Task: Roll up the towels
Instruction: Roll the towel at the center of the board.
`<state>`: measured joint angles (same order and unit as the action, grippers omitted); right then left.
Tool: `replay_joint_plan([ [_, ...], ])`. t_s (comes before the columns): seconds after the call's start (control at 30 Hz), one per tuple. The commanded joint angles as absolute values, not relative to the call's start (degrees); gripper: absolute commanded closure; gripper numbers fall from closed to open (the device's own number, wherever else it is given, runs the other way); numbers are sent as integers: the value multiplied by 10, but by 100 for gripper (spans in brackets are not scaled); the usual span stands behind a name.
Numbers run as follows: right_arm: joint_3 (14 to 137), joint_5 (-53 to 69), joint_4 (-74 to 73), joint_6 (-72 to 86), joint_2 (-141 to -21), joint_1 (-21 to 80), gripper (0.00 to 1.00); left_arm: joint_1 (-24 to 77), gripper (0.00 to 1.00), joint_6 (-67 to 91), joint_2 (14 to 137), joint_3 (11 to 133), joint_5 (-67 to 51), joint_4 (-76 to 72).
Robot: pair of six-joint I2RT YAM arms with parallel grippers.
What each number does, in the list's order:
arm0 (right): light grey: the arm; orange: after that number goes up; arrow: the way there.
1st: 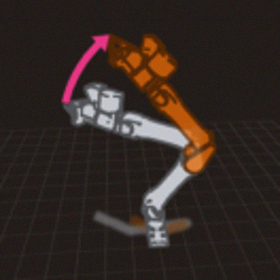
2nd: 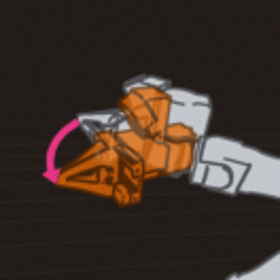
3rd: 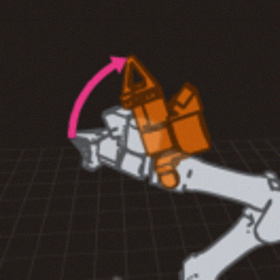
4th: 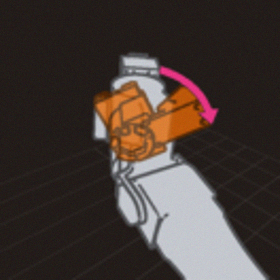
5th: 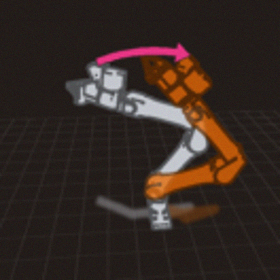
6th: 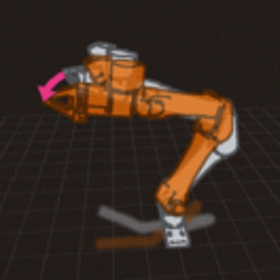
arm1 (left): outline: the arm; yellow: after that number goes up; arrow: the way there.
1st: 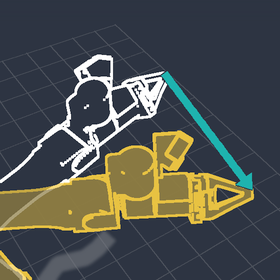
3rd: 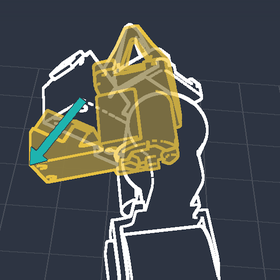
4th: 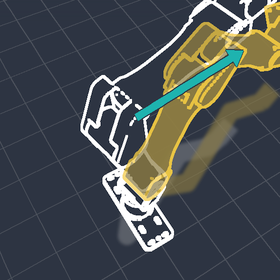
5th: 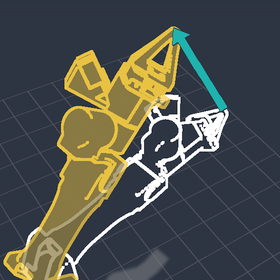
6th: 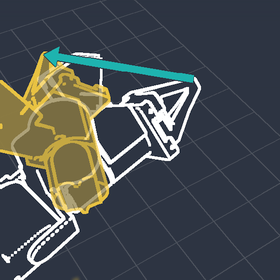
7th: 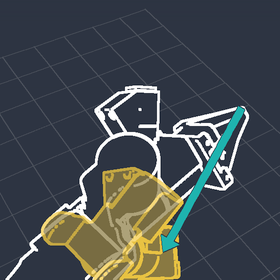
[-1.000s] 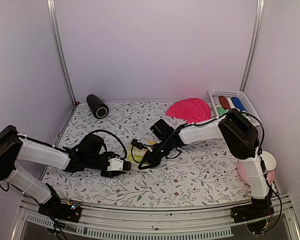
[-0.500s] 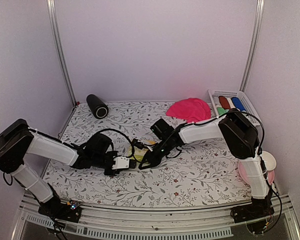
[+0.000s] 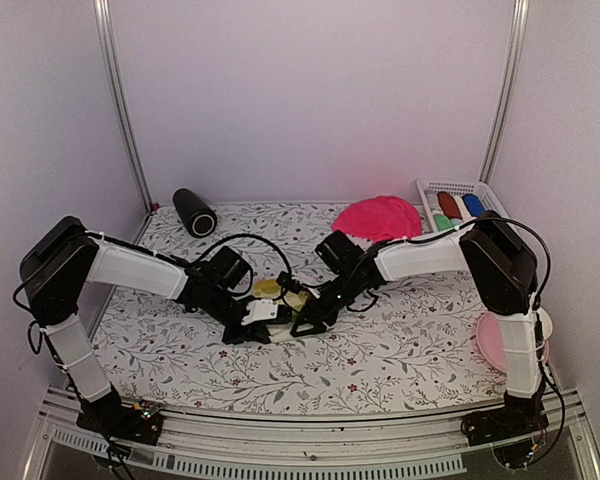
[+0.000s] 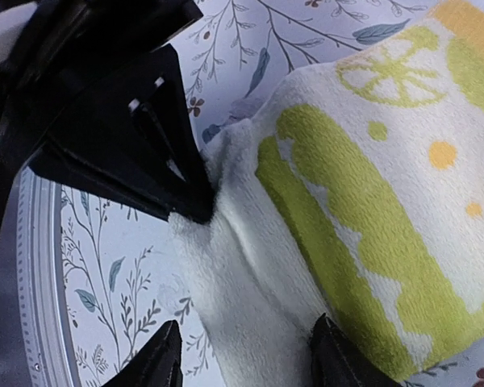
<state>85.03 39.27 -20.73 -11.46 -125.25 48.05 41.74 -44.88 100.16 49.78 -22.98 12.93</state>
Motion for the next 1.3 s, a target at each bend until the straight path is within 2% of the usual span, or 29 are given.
replay_joint_plan([
  [0.0,787,307,-205,-147,-1195,481,44,383,100,-421,1053,538,-309,237],
  [0.3,584,231,14,-169,-1051,485,39,336,100,-438,1119,636,-401,350],
  [0.43,534,174,83,-216,-1015,522,37,316,100,-442,1161,679,-435,395],
  [0.73,549,109,135,-313,-1054,603,36,278,100,-416,1254,755,-458,459],
  [1.27,602,39,129,-342,-1134,607,36,265,100,-420,1293,792,-475,483],
])
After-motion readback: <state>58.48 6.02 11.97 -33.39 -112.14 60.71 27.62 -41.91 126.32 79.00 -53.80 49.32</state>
